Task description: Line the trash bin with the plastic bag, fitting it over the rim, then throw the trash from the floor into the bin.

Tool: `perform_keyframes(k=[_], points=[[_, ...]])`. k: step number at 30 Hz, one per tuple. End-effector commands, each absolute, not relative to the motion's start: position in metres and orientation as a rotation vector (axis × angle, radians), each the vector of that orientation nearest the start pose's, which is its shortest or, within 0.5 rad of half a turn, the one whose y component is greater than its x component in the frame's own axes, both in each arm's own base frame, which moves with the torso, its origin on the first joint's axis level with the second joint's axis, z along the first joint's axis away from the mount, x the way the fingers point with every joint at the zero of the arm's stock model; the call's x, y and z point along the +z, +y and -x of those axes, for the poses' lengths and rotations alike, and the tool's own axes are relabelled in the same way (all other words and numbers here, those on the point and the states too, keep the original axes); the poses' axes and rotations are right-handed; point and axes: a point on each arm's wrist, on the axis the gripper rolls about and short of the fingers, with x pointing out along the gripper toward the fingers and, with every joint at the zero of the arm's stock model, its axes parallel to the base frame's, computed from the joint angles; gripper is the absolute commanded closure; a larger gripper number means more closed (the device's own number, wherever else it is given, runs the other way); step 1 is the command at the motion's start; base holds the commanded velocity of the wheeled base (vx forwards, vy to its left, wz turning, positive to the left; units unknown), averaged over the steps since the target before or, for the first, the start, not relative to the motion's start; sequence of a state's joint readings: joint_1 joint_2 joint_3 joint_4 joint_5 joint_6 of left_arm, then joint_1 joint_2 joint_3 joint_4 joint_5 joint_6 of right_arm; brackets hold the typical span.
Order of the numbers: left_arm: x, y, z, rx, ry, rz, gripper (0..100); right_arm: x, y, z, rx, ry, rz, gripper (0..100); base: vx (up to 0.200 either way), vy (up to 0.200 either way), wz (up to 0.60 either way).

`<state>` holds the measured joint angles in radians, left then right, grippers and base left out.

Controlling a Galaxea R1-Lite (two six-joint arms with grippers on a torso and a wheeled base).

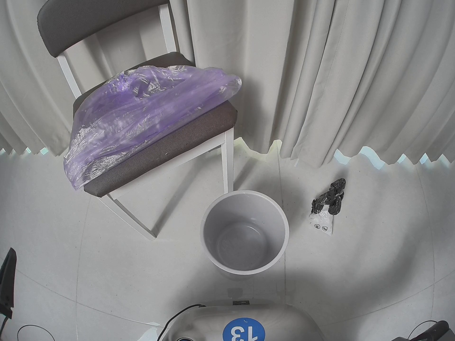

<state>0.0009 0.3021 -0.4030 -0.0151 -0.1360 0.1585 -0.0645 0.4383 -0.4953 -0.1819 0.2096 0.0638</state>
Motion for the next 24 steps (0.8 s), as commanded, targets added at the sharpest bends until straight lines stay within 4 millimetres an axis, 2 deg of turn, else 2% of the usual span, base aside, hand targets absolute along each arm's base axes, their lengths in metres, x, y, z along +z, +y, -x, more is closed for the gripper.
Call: perform_keyframes(k=[1,3,5,9,10,14,17,24], points=[[0.212,-0.003,0.010,-0.125,-0.027,-0.252,0,0.266,0.006,-0.010,0.235,-0.237,0.065,0,0.000,0.000,0.00],[0.217,-0.003,0.010,-0.129,0.001,-0.264,0,0.267,0.007,-0.012,0.269,-0.226,0.117,0,0.000,0.000,0.00],[0.231,-0.003,0.009,-0.140,0.056,-0.278,0,0.269,0.008,-0.022,0.327,-0.190,0.222,0,0.000,0.000,0.00],[0.247,-0.003,0.000,-0.167,0.148,-0.274,0,0.274,0.008,-0.044,0.358,-0.138,0.228,0,0.000,0.000,0.00],[0.247,-0.003,0.000,-0.167,0.148,-0.274,0,0.274,0.008,-0.044,0.358,-0.138,0.228,0,0.000,0.000,0.00],[0.246,-0.003,-0.012,-0.175,0.214,-0.270,0,0.262,0.010,-0.050,0.409,-0.052,0.046,0,0.000,0.000,0.00],[0.247,-0.003,-0.021,-0.169,0.241,-0.280,0,0.261,0.010,-0.055,0.415,-0.021,-0.031,0,0.000,0.000,0.00],[0.254,-0.001,-0.041,-0.085,0.293,-0.327,0,0.261,0.011,-0.068,0.408,0.023,-0.049,0,0.000,0.000,0.00]])
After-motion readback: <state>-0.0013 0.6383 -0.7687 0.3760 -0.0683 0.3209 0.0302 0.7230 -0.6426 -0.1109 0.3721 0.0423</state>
